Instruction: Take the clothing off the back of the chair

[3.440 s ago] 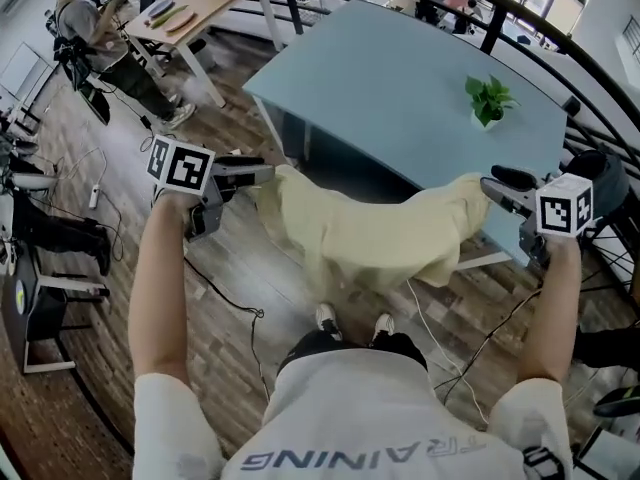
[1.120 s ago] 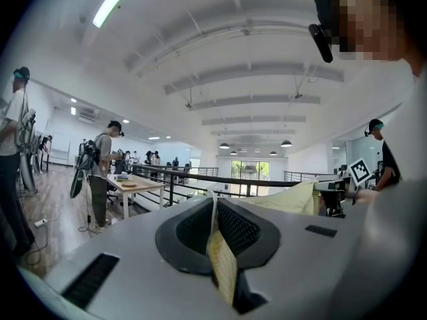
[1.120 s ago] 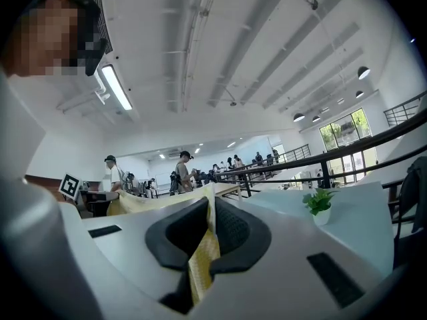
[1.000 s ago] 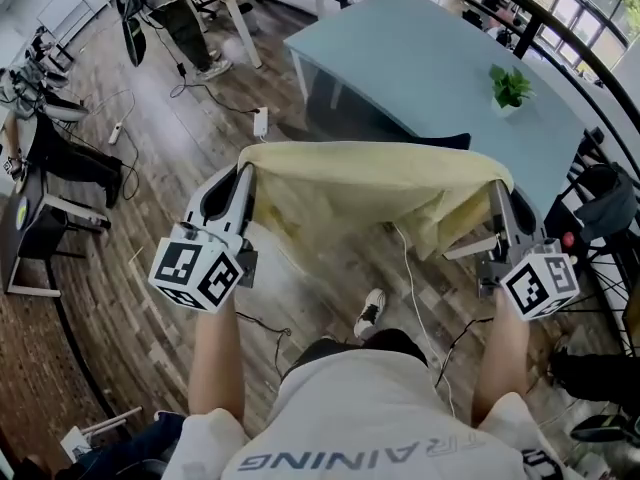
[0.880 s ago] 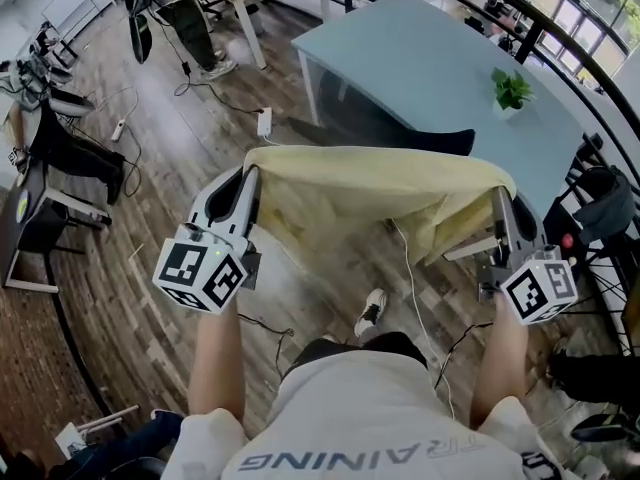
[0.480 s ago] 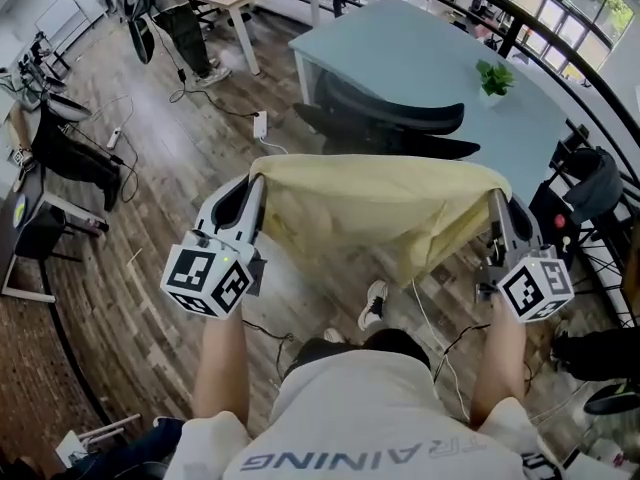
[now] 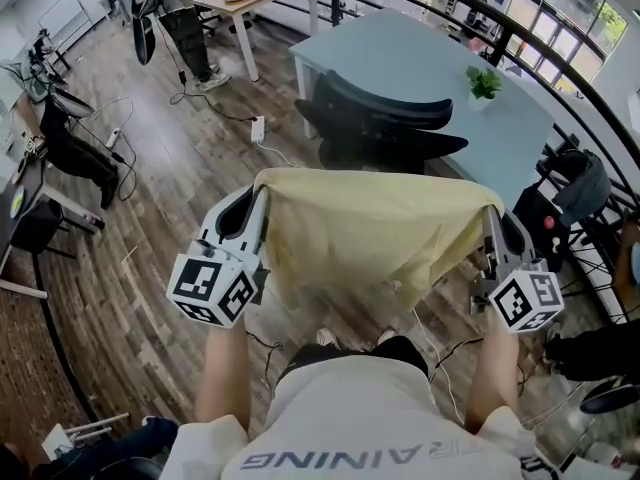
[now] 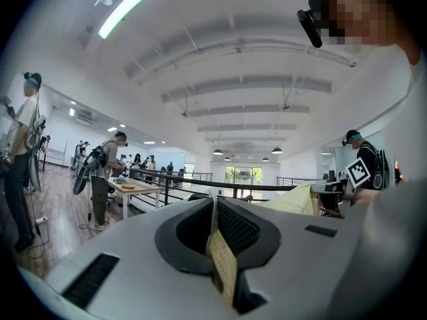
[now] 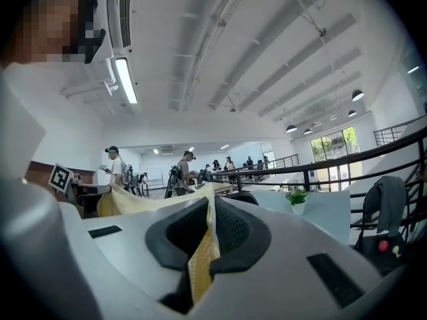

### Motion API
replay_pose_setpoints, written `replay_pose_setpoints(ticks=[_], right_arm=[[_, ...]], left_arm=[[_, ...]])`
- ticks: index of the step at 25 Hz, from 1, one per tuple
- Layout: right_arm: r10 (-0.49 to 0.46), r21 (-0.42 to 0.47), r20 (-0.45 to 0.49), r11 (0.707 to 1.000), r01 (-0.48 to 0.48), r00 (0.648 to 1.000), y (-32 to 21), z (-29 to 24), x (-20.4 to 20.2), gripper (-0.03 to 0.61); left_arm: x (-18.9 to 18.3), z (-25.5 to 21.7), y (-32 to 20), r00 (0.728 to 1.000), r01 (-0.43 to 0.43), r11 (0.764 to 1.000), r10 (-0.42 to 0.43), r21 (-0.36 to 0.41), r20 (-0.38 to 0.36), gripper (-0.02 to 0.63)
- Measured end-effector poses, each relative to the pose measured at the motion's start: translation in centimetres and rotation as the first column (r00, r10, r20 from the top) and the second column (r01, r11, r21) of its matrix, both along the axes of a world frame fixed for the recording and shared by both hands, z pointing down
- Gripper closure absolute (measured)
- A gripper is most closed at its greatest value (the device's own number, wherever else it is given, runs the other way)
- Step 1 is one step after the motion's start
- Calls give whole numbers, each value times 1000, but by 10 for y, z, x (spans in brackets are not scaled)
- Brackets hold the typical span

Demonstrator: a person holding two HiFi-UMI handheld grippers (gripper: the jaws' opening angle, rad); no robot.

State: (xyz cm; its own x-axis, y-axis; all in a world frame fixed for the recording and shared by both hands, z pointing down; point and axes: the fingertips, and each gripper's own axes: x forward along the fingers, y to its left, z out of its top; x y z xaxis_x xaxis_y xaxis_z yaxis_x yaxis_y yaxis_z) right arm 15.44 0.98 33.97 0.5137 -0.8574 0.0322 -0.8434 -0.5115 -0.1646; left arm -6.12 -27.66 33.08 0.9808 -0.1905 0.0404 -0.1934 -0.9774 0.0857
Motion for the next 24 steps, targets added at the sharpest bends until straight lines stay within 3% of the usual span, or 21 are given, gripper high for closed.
replay_pose_setpoints(ticks=[12,24], right_arm=[[-40,-9,-13,999,40,999,52,-8,7,544],[-52,-7,-14,999,52,999,71,-9,20,545]], left_arm=[[-1,0,59,999,39,999,-38,-8,31,566],[12,3,83,999,42,999,-41,-12,31,566]])
